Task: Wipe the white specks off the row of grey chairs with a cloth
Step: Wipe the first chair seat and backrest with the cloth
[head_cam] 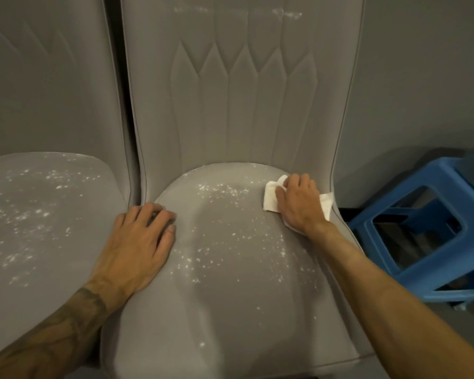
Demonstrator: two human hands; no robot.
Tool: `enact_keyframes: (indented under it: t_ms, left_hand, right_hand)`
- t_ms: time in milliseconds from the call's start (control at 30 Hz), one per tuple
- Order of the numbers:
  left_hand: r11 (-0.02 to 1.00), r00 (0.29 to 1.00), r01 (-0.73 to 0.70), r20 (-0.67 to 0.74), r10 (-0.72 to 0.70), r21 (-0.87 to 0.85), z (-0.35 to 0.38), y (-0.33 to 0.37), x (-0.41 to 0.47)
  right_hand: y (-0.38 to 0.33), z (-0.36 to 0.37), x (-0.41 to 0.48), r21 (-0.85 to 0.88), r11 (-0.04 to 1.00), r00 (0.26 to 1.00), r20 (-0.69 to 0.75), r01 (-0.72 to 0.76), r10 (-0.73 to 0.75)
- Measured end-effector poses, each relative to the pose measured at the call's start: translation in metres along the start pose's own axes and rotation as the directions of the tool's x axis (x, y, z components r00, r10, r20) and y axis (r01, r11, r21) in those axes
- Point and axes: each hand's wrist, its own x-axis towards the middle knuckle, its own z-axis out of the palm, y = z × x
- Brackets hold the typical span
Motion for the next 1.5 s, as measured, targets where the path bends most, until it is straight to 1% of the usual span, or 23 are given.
enact_keyframes:
  t_ms: [133,200,267,333,400,467,533,567,633,700,767,833,900,933,1033,1067,1133,1200,1233,1300,1400,1433,1500]
  left_hand:
    - [1.000,1.000,-0.005,0.013,0.005,-0.003,0.003,-0.002,-0.001]
    - [1.000,1.000,-0.003,0.015,0.003,-0.001,0.002,-0.002,-0.001]
    - [1.000,1.000,0.006,0.019,-0.006,-0.004,0.000,-0.001,-0.001]
    - [1.000,1.000,0.016,0.021,-0.016,-0.006,0.000,-0.001,0.000]
    - [1.000,1.000,0.009,0.021,-0.009,-0.012,0.000,-0.002,0.000]
    - [1.000,1.000,0.008,0.019,-0.007,-0.022,0.000,-0.002,0.000]
    - [1.000,1.000,0.002,0.025,-0.001,-0.023,0.000,-0.003,-0.001]
    - [1.000,1.000,-0.002,0.026,0.003,-0.019,0.001,-0.003,-0.001]
    - [1.000,1.000,0.002,0.027,-0.002,-0.017,0.000,-0.002,-0.001]
    - [1.000,1.000,0.009,0.026,-0.009,-0.014,0.000,-0.002,0.000]
    - [1.000,1.000,0.008,0.026,-0.008,-0.016,0.001,-0.003,0.001]
    - [1.000,1.000,0.012,0.024,-0.011,-0.024,0.002,-0.003,0.000]
    - [1.000,1.000,0.014,0.022,-0.013,-0.022,0.002,-0.003,-0.001]
    - [1.000,1.000,0.013,0.020,-0.013,-0.021,0.002,-0.003,-0.001]
    - [1.000,1.000,0.018,0.024,-0.017,-0.022,0.003,-0.003,0.000]
    - [1.000,1.000,0.020,0.022,-0.019,-0.018,0.003,-0.003,0.000]
    - [1.000,1.000,0.018,0.022,-0.018,-0.014,0.003,-0.004,0.001]
    - [1.000,1.000,0.018,0.025,-0.017,-0.016,0.003,-0.003,0.000]
    - [1.000,1.000,0.015,0.024,-0.015,-0.016,0.003,-0.003,0.000]
    - [1.000,1.000,0.011,0.020,-0.011,-0.012,0.003,-0.002,0.000]
    - [1.000,1.000,0.017,0.014,-0.017,-0.011,0.003,-0.002,0.000]
    - [1.000,1.000,0.021,0.013,-0.021,-0.011,0.003,-0.002,0.001]
    - [1.000,1.000,0.019,0.008,-0.019,-0.009,0.004,-0.002,0.001]
  right_hand:
    - [-0.014,0.005,-0.017,0.160,0.966,0.973,0.079,0.203,-0.217]
    - [0.002,0.001,-0.008,0.152,0.976,0.983,0.076,0.154,-0.166]
    - [0.015,-0.002,0.006,0.053,0.999,0.997,0.071,0.000,-0.004]
    - [0.012,0.001,0.012,-0.038,0.997,0.997,0.030,-0.071,0.072]
    - [-0.001,0.006,0.004,-0.007,1.000,1.000,0.010,0.016,-0.016]
    - [-0.005,0.009,-0.012,0.124,0.980,0.985,0.050,0.156,-0.164]
    - [0.008,0.004,-0.014,0.185,0.962,0.970,0.105,0.199,-0.220]
    - [0.017,0.001,-0.009,0.170,0.969,0.973,0.117,0.179,-0.201]
    - [0.029,-0.001,0.004,0.093,0.993,0.988,0.130,0.070,-0.082]
    - [0.026,0.001,0.010,0.043,0.999,0.996,0.092,0.003,-0.007]
    - [0.014,0.006,-0.001,0.086,0.995,0.996,0.068,0.048,-0.054]
    - [0.009,0.007,-0.021,0.163,0.975,0.980,0.101,0.153,-0.171]
    - [0.020,0.002,-0.025,0.186,0.967,0.968,0.146,0.174,-0.202]
    - [0.025,0.001,-0.019,0.168,0.976,0.976,0.144,0.139,-0.163]
    - [0.025,0.002,0.004,0.040,0.997,0.996,0.070,-0.061,0.058]
    - [0.015,0.004,0.007,0.009,0.997,0.996,0.037,-0.081,0.081]
    - [-0.004,0.007,0.002,0.057,0.998,1.000,0.021,-0.010,0.008]
    - [-0.009,0.009,-0.011,0.153,0.979,0.987,0.071,0.132,-0.145]
    - [-0.006,0.006,-0.014,0.185,0.969,0.978,0.098,0.165,-0.185]
    - [0.005,0.003,-0.005,0.184,0.974,0.984,0.093,0.131,-0.150]
    - [0.004,0.006,0.018,0.007,1.000,0.998,0.059,-0.029,0.029]
    - [-0.003,0.008,0.022,-0.011,0.999,0.998,0.043,-0.041,0.041]
    - [-0.021,0.013,0.019,0.056,0.998,0.998,0.050,0.042,-0.044]
